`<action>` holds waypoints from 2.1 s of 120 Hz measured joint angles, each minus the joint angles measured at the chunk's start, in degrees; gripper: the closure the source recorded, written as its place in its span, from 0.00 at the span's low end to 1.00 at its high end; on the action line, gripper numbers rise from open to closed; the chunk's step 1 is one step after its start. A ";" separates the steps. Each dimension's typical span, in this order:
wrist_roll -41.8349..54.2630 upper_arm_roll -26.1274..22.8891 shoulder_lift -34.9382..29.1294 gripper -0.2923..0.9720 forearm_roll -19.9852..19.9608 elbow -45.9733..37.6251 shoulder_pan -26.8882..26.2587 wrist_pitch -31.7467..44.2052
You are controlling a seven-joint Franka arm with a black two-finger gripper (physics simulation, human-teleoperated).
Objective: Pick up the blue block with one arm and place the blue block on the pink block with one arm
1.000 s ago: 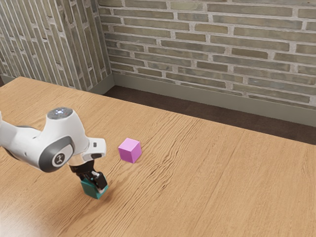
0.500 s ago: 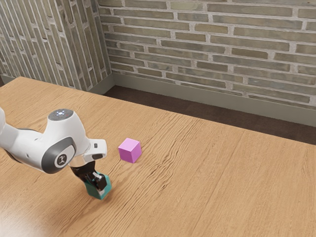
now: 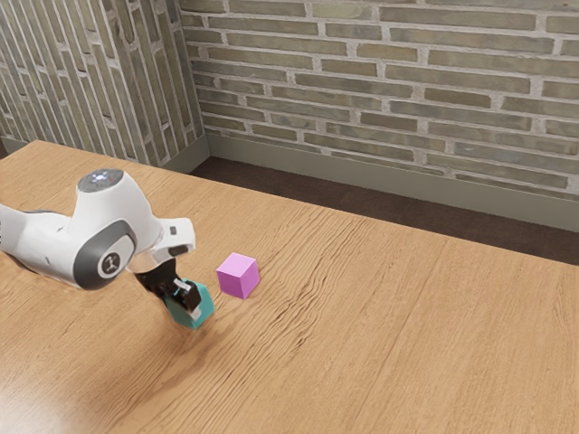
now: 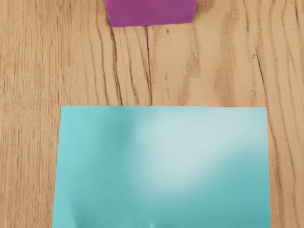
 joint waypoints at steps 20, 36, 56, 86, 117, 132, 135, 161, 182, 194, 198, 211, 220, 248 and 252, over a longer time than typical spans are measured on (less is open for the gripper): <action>-1.40 0.30 9.94 0.56 0.28 18.37 0.50 -11.02; -2.04 0.27 18.63 0.56 -1.33 31.54 -0.01 -19.60; -1.26 0.17 22.32 0.56 -2.88 36.06 -0.22 -25.28; 1.38 0.06 24.28 0.56 -3.16 36.46 -0.63 -24.43; 4.10 0.11 26.81 0.57 -0.92 38.54 -1.29 -23.28; 4.36 0.26 26.87 0.58 -2.09 40.40 -0.87 -24.60; 4.26 0.29 26.86 0.58 -2.55 40.55 -0.88 -24.89; 3.57 0.40 26.83 0.58 -4.15 40.53 -0.99 -25.98; 3.22 0.51 26.84 0.58 -3.10 40.69 -1.28 -24.46; 2.86 0.57 26.89 0.58 -3.61 40.67 -0.88 -22.92; 2.73 0.58 26.89 0.58 -3.97 40.65 -0.84 -22.52; 2.27 0.59 26.58 0.58 -5.09 39.65 -0.87 -21.27; 1.96 0.71 25.92 0.58 -5.90 38.19 -1.18 -20.06; 0.92 0.79 21.98 0.58 -6.58 32.14 -1.66 -16.17; 0.78 0.79 21.90 0.58 -6.59 31.76 -1.70 -15.76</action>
